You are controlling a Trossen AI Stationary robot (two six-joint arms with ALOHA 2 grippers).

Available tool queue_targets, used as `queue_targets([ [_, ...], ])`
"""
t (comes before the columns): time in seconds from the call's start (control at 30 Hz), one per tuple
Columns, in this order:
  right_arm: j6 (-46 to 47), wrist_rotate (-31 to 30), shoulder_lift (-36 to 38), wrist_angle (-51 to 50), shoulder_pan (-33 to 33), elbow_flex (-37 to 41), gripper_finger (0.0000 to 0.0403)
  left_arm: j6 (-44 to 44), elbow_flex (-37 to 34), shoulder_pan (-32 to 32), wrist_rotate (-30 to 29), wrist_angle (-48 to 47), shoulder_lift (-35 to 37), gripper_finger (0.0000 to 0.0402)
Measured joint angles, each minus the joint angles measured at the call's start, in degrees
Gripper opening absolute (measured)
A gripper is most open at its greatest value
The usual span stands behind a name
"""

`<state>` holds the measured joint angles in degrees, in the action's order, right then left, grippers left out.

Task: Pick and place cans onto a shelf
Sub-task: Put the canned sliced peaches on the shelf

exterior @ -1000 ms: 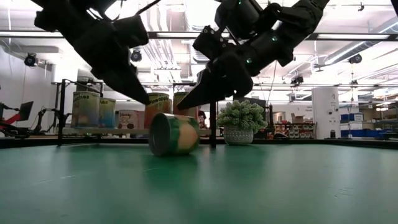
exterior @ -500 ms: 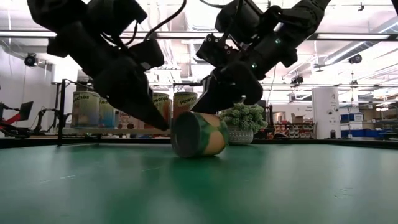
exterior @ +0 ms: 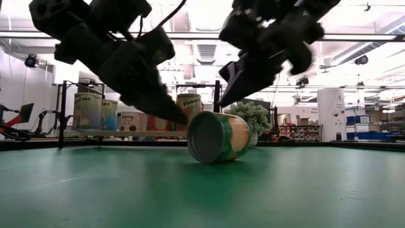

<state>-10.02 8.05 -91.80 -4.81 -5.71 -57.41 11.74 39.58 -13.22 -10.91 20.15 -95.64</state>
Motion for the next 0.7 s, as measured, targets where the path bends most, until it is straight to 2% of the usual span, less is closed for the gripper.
queue_targets([
  [0.17, 1.72, 3.46, 0.08, -0.97, -3.89, 0.83, 0.0009, -0.76, 0.06, -0.34, 1.42, 4.09, -2.5, 0.018],
  [0.37, 3.48, -1.03, -2.25, 1.0, -5.53, 0.96, 0.0009, -1.72, 0.04, -0.79, 2.5, 7.69, -4.43, 0.018],
  [0.53, 4.36, -1.02, -3.35, 0.73, -5.49, 1.05, 0.0009, -3.27, 0.05, -1.15, 2.9, 10.55, -5.81, 0.018],
  [0.7, 4.43, -1.58, -3.31, 1.17, -5.42, 1.05, 0.0009, -3.29, 0.04, -1.13, 2.5, 9.36, -5.78, 0.018],
])
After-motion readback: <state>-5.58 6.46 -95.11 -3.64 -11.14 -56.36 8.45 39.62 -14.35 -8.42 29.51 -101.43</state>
